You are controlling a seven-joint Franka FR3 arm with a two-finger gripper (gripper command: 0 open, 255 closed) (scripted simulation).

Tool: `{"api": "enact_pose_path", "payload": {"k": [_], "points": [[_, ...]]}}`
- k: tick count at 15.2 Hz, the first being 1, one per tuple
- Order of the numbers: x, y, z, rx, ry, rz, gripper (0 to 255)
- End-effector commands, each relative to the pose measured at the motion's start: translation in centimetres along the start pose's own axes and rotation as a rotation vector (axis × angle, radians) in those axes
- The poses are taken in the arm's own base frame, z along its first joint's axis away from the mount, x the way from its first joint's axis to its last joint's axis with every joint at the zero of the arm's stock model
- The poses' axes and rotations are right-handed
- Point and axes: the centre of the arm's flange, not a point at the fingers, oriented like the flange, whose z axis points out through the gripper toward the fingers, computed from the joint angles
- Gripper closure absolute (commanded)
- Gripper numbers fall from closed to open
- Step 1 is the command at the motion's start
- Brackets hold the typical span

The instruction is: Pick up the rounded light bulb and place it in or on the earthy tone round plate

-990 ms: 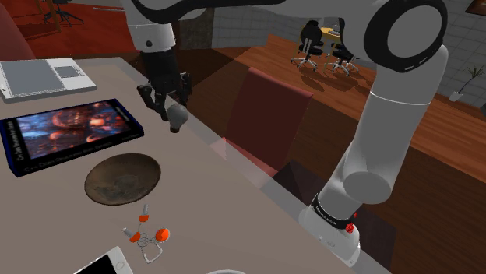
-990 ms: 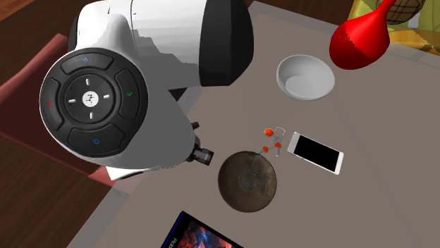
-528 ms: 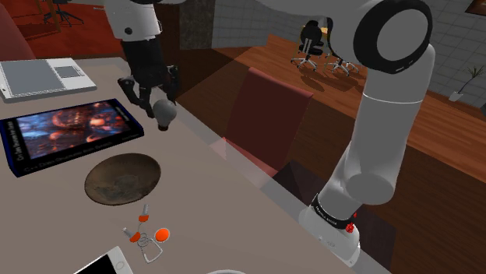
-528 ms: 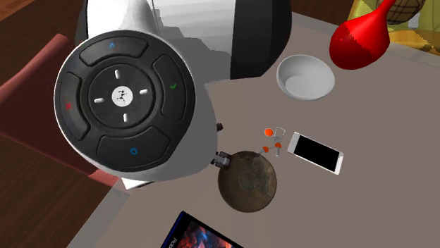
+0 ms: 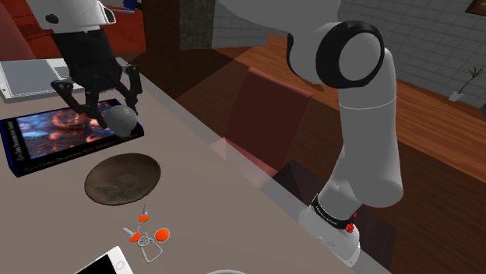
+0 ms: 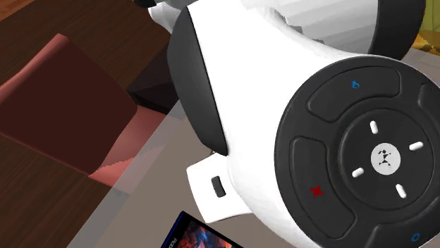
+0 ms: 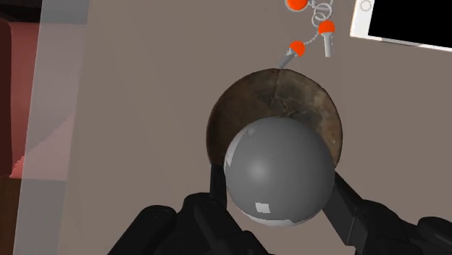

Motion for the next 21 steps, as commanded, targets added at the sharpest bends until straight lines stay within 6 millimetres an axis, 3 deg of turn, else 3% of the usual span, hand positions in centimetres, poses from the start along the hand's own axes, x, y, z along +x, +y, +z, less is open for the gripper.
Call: {"api": "enact_pose_path", "payload": {"k": [1,18,21], "points": [[-0.2,-2.0,-0.3,0.000,-0.001,0.002,255],[1.9,-2.9,8.5,0.000,-0.001,0.002,255],[1.9,-2.9,8.5,0.000,-0.001,0.002,255]]}}
